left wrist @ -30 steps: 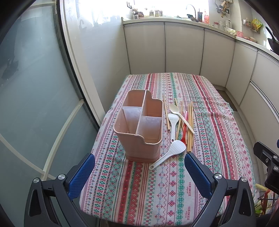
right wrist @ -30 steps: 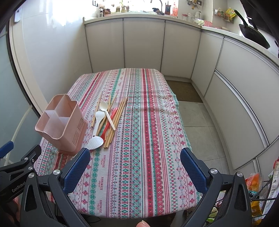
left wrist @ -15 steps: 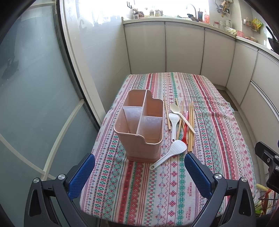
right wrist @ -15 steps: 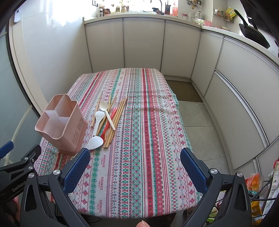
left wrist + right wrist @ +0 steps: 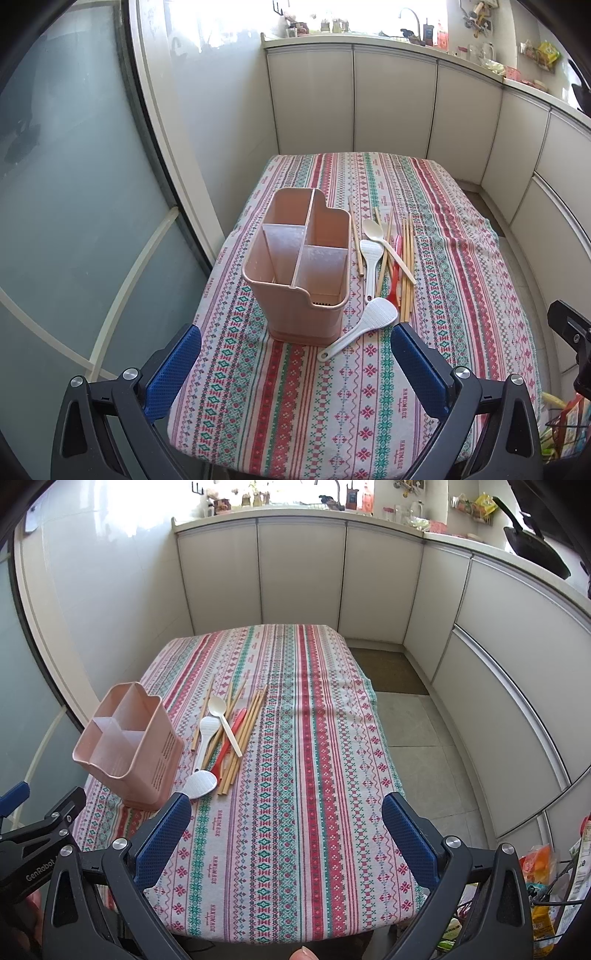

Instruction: Organize utensils

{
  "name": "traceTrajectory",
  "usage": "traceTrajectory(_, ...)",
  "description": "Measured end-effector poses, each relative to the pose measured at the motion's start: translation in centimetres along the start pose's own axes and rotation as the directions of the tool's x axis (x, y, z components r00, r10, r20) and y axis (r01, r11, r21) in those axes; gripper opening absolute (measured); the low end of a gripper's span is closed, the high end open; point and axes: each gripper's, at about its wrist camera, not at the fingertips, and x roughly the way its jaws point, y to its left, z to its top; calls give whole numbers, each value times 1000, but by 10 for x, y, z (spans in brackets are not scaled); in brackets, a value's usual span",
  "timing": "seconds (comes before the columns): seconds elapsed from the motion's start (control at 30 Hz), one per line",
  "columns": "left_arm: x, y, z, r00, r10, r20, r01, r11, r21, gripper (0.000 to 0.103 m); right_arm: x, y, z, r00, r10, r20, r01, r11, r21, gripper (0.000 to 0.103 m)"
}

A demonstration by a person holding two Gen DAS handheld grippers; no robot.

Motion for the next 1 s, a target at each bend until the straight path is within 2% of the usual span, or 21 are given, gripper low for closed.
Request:
traceTrajectory(0.23, 10, 2, 5, 1000, 28, -5, -29, 999, -15, 103, 11, -6, 8, 999, 10, -42, -10, 1000, 17, 103)
traceTrajectory(0.5, 13, 0, 20, 1000, 6, 7, -6, 1000, 2, 103, 24, -8, 26, 996, 13, -91, -14, 1000, -5, 103)
traceTrajectory(0.73, 16, -3, 56, 995, -91, -29, 92, 994, 54, 103, 36, -15, 55, 990, 44, -134, -45, 999, -9, 103)
traceTrajectory(0.83, 20, -9, 81, 980, -182, -76, 187, 980, 63, 99, 49, -20, 67, 983, 73, -166, -72, 997, 16, 103)
traceTrajectory(0.9, 25, -17, 102, 958, -263, -117, 271, 960, 64, 95, 59, -23, 76, 979, 86, -184, -83, 996, 28, 103)
traceTrajectory(1.0, 38, -34, 134, 926, -338, -171, 352, 934, 58, 85, 78, -30, 89, 971, 110, -214, -100, 993, 56, 101)
